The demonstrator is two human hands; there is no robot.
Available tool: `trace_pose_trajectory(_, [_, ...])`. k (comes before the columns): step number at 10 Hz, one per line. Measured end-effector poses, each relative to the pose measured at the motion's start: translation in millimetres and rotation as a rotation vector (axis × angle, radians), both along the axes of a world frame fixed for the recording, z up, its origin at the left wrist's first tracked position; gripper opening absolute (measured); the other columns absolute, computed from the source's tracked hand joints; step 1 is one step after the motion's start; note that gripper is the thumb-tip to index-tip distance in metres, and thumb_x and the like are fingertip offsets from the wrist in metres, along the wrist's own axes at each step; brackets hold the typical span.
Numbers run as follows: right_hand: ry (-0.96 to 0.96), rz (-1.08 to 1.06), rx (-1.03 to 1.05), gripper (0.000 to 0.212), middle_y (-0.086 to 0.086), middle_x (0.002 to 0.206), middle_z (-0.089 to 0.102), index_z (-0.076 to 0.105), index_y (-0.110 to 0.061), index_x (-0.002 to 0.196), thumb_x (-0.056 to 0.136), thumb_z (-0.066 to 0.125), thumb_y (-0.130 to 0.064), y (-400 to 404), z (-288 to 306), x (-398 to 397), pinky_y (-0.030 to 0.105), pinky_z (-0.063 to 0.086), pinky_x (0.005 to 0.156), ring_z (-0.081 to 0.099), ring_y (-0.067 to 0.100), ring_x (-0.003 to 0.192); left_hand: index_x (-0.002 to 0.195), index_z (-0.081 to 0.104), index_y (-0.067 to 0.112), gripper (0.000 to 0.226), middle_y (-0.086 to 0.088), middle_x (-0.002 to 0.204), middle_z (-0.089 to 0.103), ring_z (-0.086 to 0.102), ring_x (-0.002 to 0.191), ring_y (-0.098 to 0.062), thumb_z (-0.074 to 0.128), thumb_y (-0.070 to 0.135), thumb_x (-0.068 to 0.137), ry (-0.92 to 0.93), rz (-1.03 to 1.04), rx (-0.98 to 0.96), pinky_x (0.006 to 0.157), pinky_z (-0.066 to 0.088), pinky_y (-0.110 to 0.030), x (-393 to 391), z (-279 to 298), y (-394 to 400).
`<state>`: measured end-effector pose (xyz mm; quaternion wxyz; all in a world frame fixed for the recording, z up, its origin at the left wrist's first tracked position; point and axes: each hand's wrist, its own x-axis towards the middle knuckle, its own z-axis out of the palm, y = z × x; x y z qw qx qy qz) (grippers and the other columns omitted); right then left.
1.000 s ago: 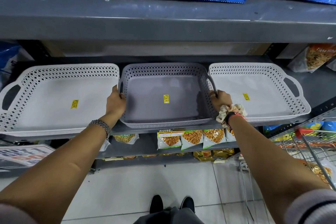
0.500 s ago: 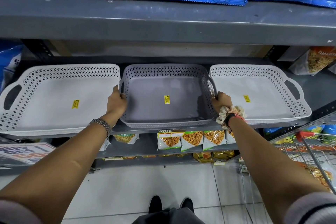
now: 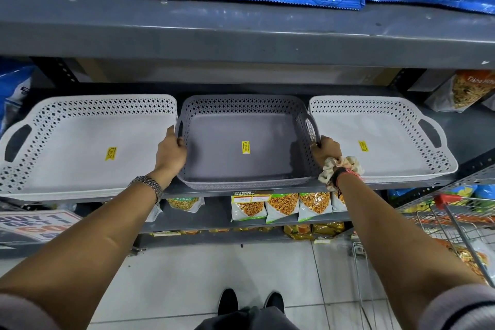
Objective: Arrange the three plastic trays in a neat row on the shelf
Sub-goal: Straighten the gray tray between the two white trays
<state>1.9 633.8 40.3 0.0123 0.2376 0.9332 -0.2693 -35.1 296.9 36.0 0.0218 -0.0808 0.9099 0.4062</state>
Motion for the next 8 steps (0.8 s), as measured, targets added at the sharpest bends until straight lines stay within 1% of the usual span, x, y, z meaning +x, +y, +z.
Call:
trace_pose_trajectory(1, [0.002,-0.008,-0.001,0.014,0.033,0.101,0.064,0.053,0.002,0.082,0.087,0.046,-0.009,0.2,-1.3,-0.5,0.031,0.033,0.065,0.059,0.042,0.093,0.141,0.029,0.005,0.044,-0.026,0.100,0.062,0.054,0.076,-0.034,0.031,0.011,0.097,0.002,-0.006,-0.004,0.065,0.040,-0.037,-0.4,-0.6,-0.6])
trace_pose_trajectory(2, [-0.001,-0.020,-0.008,0.022,0.032,0.102,0.064,0.058,0.009,0.092,0.088,0.046,-0.010,0.2,-2.3,-0.6,0.030,0.033,0.066,0.059,0.042,0.094,0.141,0.029,0.005,0.045,-0.022,0.095,0.060,0.054,0.074,-0.032,0.031,0.011,0.097,0.002,-0.013,-0.002,0.064,0.040,-0.036,-0.7,-0.6,-0.4])
trace_pose_trajectory(3, [-0.008,-0.024,-0.008,0.021,0.033,0.103,0.063,0.057,0.007,0.091,0.088,0.045,-0.010,-0.2,-1.6,-0.2,0.032,0.032,0.066,0.058,0.043,0.095,0.141,0.028,0.005,0.045,-0.018,0.090,0.056,0.054,0.073,-0.032,0.030,0.010,0.097,0.000,-0.017,-0.005,0.062,0.039,-0.035,0.2,0.1,0.0])
trace_pose_trajectory(4, [-0.009,-0.037,-0.012,0.022,0.033,0.103,0.063,0.057,0.007,0.091,0.088,0.045,-0.011,-0.6,-1.6,-0.8,0.032,0.033,0.067,0.058,0.043,0.095,0.140,0.028,0.003,0.045,-0.016,0.087,0.054,0.053,0.073,-0.032,0.031,0.006,0.095,-0.012,-0.017,-0.022,0.060,0.038,-0.036,0.8,1.5,0.5])
trace_pose_trajectory(5, [-0.005,-0.050,-0.009,0.024,0.032,0.104,0.064,0.058,0.008,0.094,0.088,0.045,-0.012,-1.2,-1.1,-0.8,0.031,0.034,0.067,0.059,0.042,0.095,0.135,0.029,0.000,0.043,-0.018,0.085,0.053,0.052,0.073,-0.033,0.032,0.001,0.092,-0.027,-0.029,-0.028,0.058,0.037,-0.036,-1.4,0.0,0.2])
trace_pose_trajectory(6, [-0.014,-0.051,-0.021,0.021,0.031,0.105,0.064,0.058,0.004,0.091,0.088,0.045,-0.012,-1.5,0.0,-1.8,0.031,0.035,0.067,0.059,0.042,0.096,0.133,0.029,-0.002,0.043,-0.020,0.091,0.054,0.053,0.077,-0.034,0.033,0.000,0.091,-0.044,-0.030,-0.013,0.061,0.039,-0.038,-2.3,2.2,0.8])
trace_pose_trajectory(7, [-0.040,-0.054,-0.040,0.027,0.028,0.109,0.063,0.055,0.004,0.105,0.089,0.045,-0.015,-4.3,7.3,1.8,0.034,0.039,0.070,0.059,0.041,0.098,0.136,0.025,-0.002,0.047,-0.028,0.110,0.057,0.058,0.094,-0.042,0.037,0.000,0.091,-0.081,-0.035,-0.003,0.072,0.045,-0.043,1.9,10.6,-0.9])
trace_pose_trajectory(8, [0.021,-0.028,-0.038,0.037,0.028,0.113,0.062,0.046,0.001,0.119,0.090,0.047,-0.021,-9.2,11.7,7.9,0.037,0.044,0.075,0.059,0.043,0.100,0.141,0.019,-0.002,0.055,-0.029,0.131,0.049,0.051,0.117,-0.044,0.041,0.002,0.091,-0.066,-0.034,-0.004,0.091,0.045,-0.046,4.1,13.5,-1.7])
